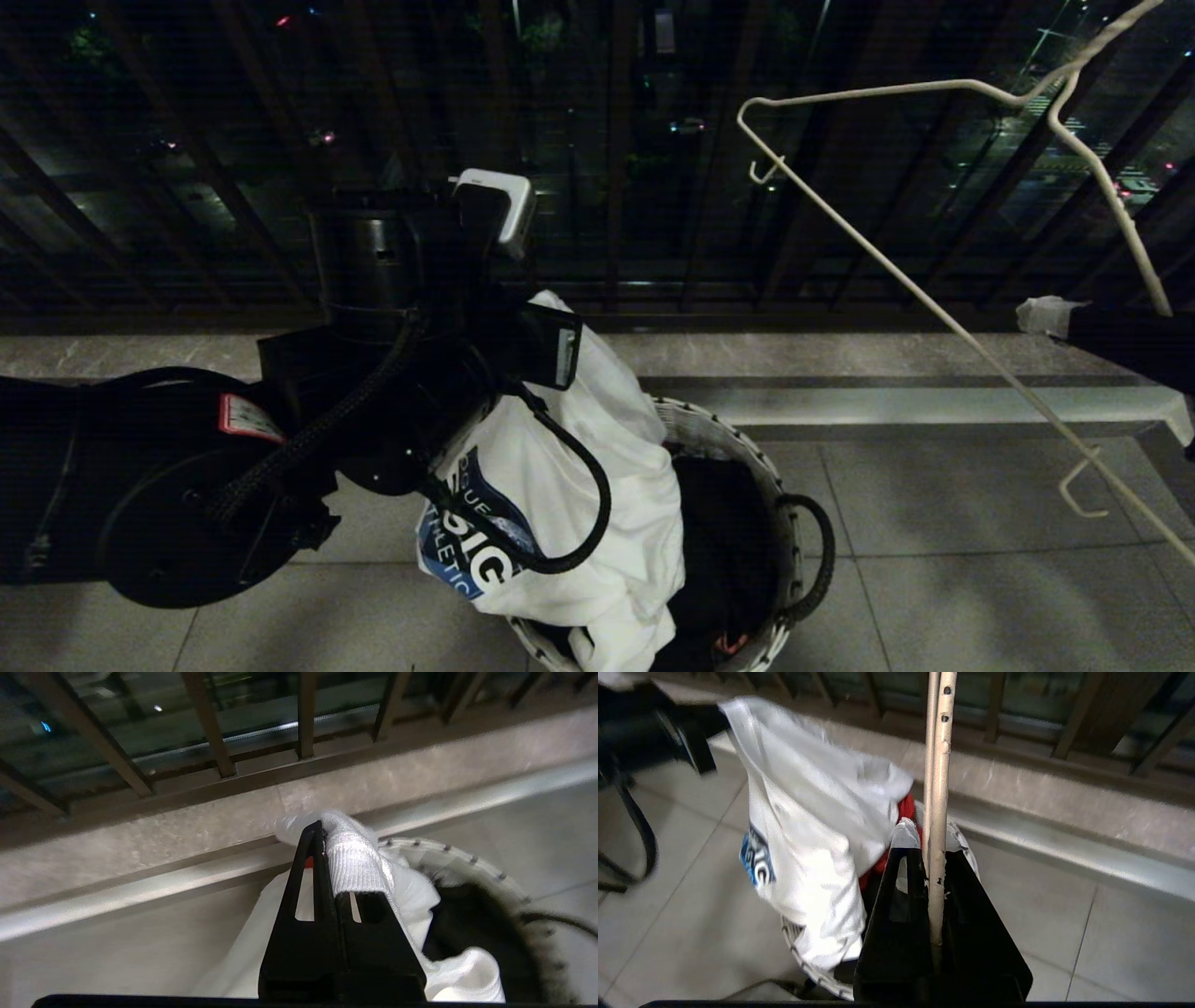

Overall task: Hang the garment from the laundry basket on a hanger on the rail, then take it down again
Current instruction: Pick up clothes from the basket

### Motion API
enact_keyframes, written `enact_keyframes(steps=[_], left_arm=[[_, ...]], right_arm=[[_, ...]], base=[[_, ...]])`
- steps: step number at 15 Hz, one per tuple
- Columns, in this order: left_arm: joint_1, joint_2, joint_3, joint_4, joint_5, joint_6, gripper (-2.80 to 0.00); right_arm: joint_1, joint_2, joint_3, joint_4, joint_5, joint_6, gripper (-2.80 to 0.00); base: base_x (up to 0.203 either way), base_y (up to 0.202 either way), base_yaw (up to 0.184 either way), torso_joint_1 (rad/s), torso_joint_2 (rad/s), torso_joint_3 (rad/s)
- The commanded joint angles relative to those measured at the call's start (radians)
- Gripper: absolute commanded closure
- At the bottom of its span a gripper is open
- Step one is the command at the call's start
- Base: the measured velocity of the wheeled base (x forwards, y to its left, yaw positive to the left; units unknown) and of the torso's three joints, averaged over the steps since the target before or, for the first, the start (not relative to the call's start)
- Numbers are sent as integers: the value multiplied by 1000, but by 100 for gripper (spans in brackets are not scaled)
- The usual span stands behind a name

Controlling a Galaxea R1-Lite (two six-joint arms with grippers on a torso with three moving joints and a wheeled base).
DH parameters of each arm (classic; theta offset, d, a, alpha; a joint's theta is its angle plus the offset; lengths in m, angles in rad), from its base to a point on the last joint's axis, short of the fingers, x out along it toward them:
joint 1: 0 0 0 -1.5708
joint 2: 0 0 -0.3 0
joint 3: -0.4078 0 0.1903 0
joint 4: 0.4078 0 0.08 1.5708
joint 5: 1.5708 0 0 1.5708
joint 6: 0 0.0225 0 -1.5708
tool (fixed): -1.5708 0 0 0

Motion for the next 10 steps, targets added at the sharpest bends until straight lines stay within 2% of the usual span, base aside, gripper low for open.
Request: enact_keyframes(steps=[1, 3, 5, 7, 10], left_arm=[[28, -2, -4, 0, -61, -59, 0], [57, 9, -52, 65, -83, -71, 0], [92, 28, -97, 142, -88, -130, 0], [118, 39, -107, 150, -90, -144, 0], [120, 49, -107, 142, -90, -144, 0]], right_arm=[[0, 11, -11, 28, 4, 1, 0], [0, 8, -50, 113, 10, 3, 0], [0, 0, -78, 176, 58, 39, 0], [0, -6, -91, 222, 110, 44, 0], [0, -4, -91, 224, 113, 44, 0]], base=[[0, 0, 0, 0, 0, 0], [0, 0, 0, 0, 0, 0], [0, 0, 0, 0, 0, 0], [0, 0, 0, 0, 0, 0], [0, 0, 0, 0, 0, 0]])
